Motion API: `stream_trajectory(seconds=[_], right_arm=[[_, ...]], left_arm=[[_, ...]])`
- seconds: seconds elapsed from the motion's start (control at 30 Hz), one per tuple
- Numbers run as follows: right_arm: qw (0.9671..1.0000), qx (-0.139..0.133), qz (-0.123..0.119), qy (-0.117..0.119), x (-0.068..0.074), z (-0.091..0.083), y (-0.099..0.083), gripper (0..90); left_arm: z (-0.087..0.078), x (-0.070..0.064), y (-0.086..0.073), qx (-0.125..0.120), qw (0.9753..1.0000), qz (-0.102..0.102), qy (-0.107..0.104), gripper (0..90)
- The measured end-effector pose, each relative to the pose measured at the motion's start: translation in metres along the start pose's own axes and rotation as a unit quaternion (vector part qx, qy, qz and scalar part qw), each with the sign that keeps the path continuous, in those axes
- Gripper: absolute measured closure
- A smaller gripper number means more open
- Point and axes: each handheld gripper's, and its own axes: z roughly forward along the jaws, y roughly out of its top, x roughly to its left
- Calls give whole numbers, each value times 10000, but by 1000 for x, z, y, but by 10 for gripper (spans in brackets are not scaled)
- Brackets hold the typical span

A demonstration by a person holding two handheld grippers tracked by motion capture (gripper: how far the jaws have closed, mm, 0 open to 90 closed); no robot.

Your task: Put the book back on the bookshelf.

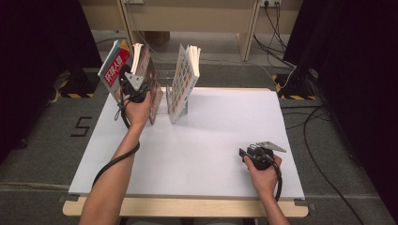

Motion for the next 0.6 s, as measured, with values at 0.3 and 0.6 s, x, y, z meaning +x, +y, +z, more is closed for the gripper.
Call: stream_trajectory(seconds=[0.3,0.6], right_arm=[[10000,-4,-5,-2,-1,-1,0,586],[10000,-20,-29,-6,1,-1,1,585]], left_arm=[[-12,1,-2,34,9997,-244,-70,582],[-28,6,-2,156,9989,-418,-137,537]])
